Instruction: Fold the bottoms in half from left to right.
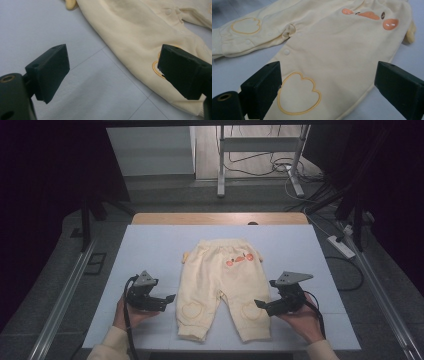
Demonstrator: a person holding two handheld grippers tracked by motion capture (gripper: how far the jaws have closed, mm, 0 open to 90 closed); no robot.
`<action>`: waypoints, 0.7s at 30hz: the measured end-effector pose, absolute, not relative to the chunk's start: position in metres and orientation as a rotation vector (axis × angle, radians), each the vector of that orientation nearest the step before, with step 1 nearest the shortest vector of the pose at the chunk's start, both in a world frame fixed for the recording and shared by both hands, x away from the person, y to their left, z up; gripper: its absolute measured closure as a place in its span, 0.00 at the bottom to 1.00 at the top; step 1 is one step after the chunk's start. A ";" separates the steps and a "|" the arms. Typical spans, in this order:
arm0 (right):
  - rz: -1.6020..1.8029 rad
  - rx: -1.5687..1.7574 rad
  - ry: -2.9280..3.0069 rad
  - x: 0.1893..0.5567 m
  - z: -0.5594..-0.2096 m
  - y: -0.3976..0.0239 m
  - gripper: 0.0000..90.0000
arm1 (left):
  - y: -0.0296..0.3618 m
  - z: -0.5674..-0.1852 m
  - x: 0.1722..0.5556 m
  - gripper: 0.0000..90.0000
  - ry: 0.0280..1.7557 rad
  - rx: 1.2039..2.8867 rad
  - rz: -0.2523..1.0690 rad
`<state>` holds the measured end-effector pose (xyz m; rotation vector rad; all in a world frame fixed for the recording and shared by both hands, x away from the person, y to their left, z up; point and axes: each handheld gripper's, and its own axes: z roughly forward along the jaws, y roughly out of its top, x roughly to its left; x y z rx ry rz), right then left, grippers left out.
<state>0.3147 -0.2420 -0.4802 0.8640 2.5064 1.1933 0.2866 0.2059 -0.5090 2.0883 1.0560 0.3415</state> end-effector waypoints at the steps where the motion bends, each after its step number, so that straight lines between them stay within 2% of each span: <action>1: 1.191 0.857 2.510 0.315 -0.480 -0.239 0.08 | 0.206 -0.509 0.287 0.11 1.056 2.090 0.343; 21: 1.192 0.747 2.595 0.317 -0.485 -0.193 0.09 | 0.206 -0.509 0.287 0.11 1.061 2.086 0.344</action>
